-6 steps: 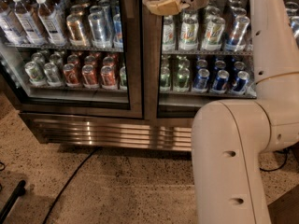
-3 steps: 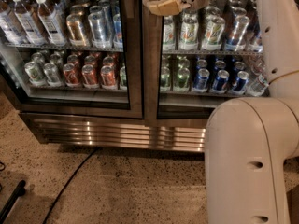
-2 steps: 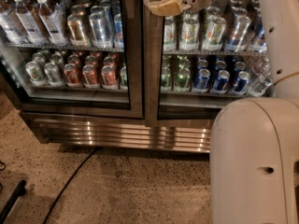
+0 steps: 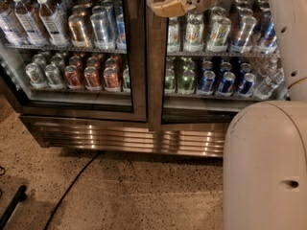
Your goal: Open right fridge door
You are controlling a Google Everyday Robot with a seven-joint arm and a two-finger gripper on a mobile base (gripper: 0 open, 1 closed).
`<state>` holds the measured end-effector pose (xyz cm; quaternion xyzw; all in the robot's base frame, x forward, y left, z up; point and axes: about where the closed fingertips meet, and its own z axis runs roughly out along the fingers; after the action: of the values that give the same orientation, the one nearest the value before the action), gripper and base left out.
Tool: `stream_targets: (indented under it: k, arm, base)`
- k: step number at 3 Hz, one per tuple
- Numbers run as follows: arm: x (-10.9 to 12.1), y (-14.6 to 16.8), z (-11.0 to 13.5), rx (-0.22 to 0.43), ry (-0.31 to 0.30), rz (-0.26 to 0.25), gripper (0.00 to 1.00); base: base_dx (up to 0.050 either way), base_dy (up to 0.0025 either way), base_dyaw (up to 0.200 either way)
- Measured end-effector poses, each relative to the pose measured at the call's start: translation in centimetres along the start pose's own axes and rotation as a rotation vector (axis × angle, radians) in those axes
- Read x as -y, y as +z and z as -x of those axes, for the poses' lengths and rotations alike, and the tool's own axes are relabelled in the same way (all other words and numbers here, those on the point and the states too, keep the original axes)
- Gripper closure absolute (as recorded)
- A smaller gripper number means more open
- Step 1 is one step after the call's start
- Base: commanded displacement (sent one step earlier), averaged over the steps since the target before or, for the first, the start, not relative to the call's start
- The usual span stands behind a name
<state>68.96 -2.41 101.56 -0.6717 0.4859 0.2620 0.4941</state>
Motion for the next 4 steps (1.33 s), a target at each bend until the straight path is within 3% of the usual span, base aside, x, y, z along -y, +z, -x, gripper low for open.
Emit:
stream_targets:
  k: [3,4]
  arm:
    - [-0.29,-0.47,0.11,-0.003,0.017,-0.04,1.0]
    - [-0.29,-0.46,0.11,-0.002,0.017,-0.04,0.81]
  base:
    - [0.0,0.0,0.0]
    - [0.0,0.0,0.0]
